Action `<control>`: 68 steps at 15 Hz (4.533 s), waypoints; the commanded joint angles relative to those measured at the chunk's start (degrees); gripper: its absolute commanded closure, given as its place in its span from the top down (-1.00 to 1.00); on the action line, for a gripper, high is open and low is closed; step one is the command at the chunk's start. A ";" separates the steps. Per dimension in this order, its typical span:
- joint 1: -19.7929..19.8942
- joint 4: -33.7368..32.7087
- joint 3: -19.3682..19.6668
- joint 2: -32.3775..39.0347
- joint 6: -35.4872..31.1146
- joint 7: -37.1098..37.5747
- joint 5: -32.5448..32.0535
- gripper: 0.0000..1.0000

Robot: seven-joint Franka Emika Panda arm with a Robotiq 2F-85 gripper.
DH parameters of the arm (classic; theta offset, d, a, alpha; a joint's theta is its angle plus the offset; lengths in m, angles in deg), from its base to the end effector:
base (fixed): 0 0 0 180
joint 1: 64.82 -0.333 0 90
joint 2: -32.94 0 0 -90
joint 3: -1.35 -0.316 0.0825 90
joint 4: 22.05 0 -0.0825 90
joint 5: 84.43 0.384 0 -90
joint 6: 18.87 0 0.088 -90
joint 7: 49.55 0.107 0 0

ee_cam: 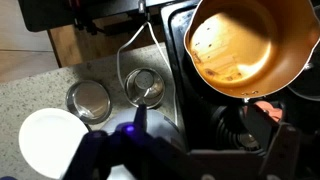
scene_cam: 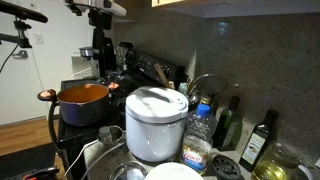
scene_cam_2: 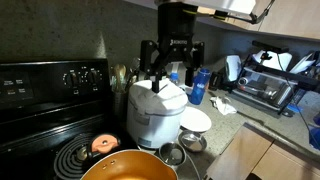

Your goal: Use a wooden spoon to mix in the pot then put the spoon back in the utensil holder

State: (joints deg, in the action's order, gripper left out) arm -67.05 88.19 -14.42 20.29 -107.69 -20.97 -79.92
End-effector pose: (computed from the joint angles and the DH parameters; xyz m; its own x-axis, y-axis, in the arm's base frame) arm 0.4463 0.1655 0.5669 0.9680 -0.2014 -0.1495 -0.1944 -0.9791 0.0605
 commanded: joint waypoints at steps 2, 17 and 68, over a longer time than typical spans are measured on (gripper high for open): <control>-1.60 -0.15 1.40 0.16 0.10 0.29 -0.30 1.00; -2.25 -7.79 4.07 11.89 0.52 -9.28 -3.48 1.00; -12.40 -15.94 10.45 25.42 -31.01 37.37 -29.15 1.00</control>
State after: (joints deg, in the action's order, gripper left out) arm -78.78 70.91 -4.79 46.45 -136.31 13.99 -107.49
